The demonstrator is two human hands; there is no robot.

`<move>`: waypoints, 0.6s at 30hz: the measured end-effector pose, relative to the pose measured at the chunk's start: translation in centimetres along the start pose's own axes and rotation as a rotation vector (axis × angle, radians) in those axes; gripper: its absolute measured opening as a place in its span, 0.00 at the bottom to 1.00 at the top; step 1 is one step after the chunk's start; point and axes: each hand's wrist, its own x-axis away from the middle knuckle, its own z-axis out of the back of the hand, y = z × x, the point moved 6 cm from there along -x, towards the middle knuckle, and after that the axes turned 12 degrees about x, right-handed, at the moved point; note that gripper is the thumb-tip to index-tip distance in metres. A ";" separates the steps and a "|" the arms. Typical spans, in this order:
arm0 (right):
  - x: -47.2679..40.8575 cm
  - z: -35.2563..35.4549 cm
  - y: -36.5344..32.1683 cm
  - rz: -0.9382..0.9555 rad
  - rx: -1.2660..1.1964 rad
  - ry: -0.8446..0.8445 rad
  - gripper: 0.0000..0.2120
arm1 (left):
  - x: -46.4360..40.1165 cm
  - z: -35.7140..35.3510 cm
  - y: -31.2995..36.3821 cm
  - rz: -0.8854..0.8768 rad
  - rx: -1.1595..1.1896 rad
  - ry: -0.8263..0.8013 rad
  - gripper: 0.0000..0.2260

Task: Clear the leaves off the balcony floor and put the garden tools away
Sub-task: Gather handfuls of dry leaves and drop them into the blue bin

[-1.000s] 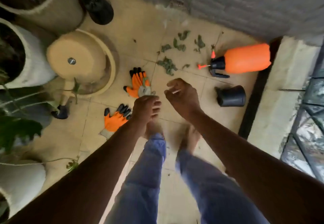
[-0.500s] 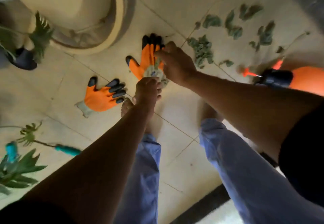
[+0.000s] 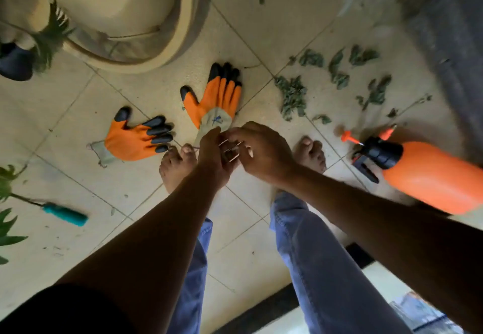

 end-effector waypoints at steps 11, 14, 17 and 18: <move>-3.8 -7.2 3.5 -0.113 0.275 -0.098 0.23 | -2.3 7.4 0.2 0.040 -0.268 0.189 0.15; -5.1 -8.3 2.8 -0.061 0.305 -0.027 0.17 | -1.7 8.7 1.2 0.036 -0.380 0.174 0.16; -5.9 -8.7 2.5 -0.039 0.311 0.013 0.07 | -1.8 9.2 1.9 0.057 -0.388 0.145 0.16; -6.1 -8.9 2.6 -0.042 0.296 0.023 0.04 | -1.7 9.5 2.0 0.058 -0.421 0.128 0.17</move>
